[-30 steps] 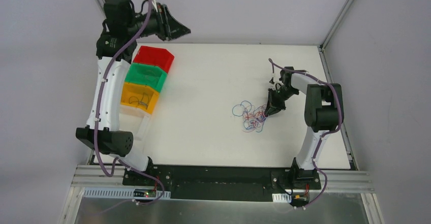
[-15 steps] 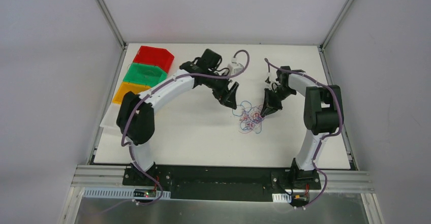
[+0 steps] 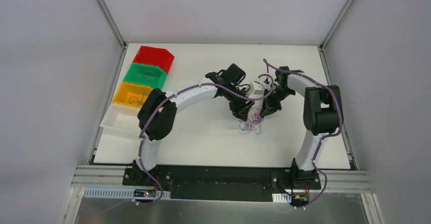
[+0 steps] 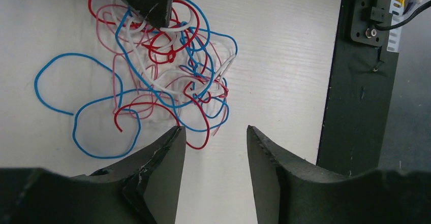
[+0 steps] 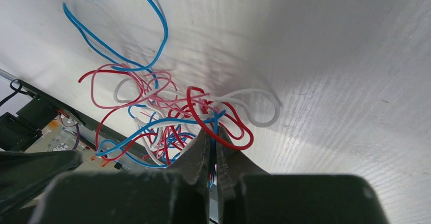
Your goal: Untangle the cables
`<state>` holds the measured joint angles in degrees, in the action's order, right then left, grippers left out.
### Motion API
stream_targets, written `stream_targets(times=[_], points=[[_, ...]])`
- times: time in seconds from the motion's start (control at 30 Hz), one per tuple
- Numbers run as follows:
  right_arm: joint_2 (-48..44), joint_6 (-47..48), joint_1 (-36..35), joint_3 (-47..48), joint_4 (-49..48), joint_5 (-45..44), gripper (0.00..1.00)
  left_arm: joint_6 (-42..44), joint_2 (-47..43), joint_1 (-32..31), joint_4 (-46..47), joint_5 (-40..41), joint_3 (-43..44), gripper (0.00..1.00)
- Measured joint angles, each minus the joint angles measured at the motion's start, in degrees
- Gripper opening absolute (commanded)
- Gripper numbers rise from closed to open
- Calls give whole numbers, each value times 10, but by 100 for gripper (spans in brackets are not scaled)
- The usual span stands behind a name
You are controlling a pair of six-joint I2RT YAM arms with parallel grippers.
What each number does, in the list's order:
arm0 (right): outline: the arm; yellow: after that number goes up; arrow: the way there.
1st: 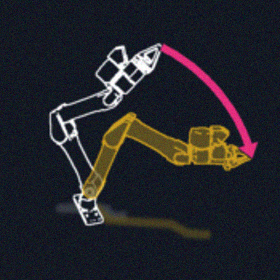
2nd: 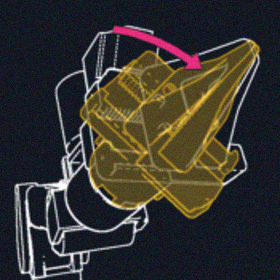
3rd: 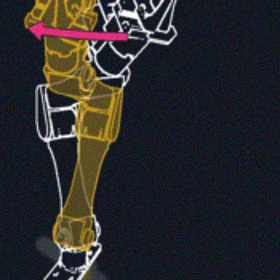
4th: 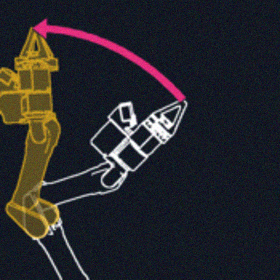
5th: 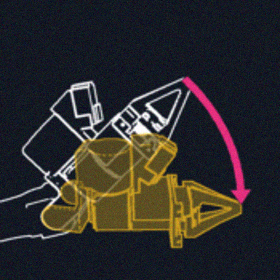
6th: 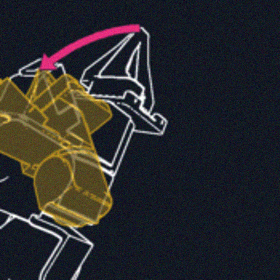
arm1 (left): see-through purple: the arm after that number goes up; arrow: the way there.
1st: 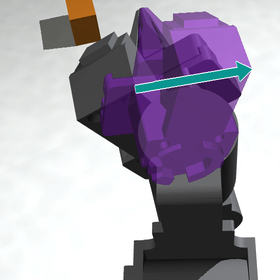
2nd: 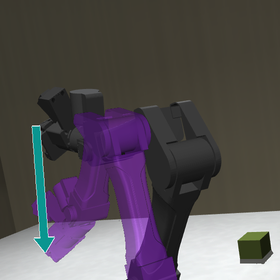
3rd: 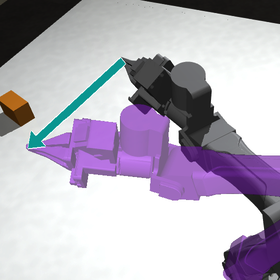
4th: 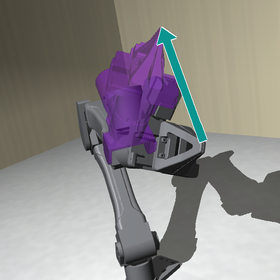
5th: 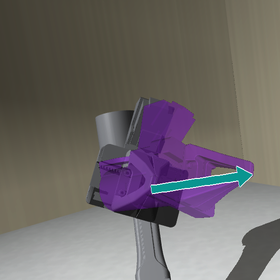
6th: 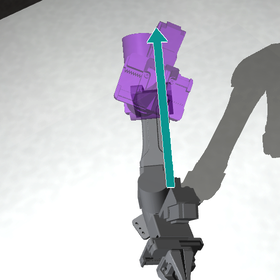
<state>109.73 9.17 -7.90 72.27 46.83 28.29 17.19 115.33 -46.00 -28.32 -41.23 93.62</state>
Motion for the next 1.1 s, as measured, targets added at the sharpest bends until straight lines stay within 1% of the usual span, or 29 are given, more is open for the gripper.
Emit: stream_targets(times=[0.2, 0.3, 0.33, 0.37, 0.47, 0.5, 0.67, 0.73, 0.8, 0.93, 1.03, 1.1], points=[[0, -1, -4, 0, 0, 0, 0, 2, 24, -21, 14, 28, 2, 47], [0, -1, -5, 0, 0, 0, 0, 2, 40, -23, 21, 45, 2, 43], [0, -2, -5, 0, 0, 0, 0, 2, 43, -23, 22, 50, 2, 40], [0, -2, -5, 0, 0, 0, 0, 2, 45, -23, 23, 56, 2, 32], [0, -2, -5, -2, 0, 0, 0, 0, 47, -23, 25, 65, 2, 3], [0, -2, -5, -2, 0, 0, 0, -1, 47, -23, 26, 67, 2, 0], [0, -2, -5, -3, 0, -7, 0, -5, 42, -23, 27, 59, 1, 0], [0, -3, -5, -3, -1, -19, 0, -7, 23, -23, 23, 50, -7, 0], [0, -6, -5, -3, -1, -34, 2, -9, -14, -23, 13, 35, -18, 0], [-1, -19, -11, -1, 6, -38, 7, -19, -120, -14, 7, 2, -23, 0], [-1, -26, -13, 8, 18, -40, 9, -38, -186, 8, -13, -24, 0, 0], [-1, -30, -13, 17, 26, -38, 13, -57, -204, 31, -28, -39, 34, 0]])
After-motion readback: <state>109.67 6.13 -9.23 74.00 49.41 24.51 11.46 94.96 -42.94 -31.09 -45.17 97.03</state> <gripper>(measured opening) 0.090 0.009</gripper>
